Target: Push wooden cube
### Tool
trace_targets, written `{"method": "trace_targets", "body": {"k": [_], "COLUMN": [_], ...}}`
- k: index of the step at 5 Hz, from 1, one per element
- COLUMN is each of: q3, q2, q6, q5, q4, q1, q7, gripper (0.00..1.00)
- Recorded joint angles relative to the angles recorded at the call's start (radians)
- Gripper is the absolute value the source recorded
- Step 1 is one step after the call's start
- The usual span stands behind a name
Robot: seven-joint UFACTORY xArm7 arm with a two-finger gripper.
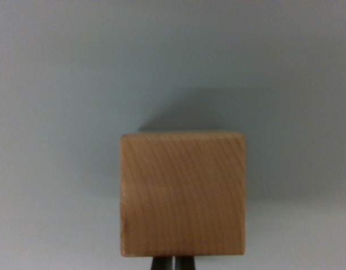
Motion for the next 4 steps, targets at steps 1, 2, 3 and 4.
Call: {"method": "trace_targets", "body": {"k": [1,2,3,4], "q3": [0.000,-0.001,-0.001,-0.003], "q2": [0.000,0.029,0.029,0.059], "q6": [0.000,0.016,0.016,0.032], "q5": [0.0000,-0.0009,-0.0009,-0.0018], "q4": [0.000,0.045,0.045,0.091], "q1": [0.0000,-0.0005,-0.0005,-0.0009], "q7": [0.000,-0.002,-0.002,-0.003], "gripper": [1.00,1.00,1.00,1.00]}}
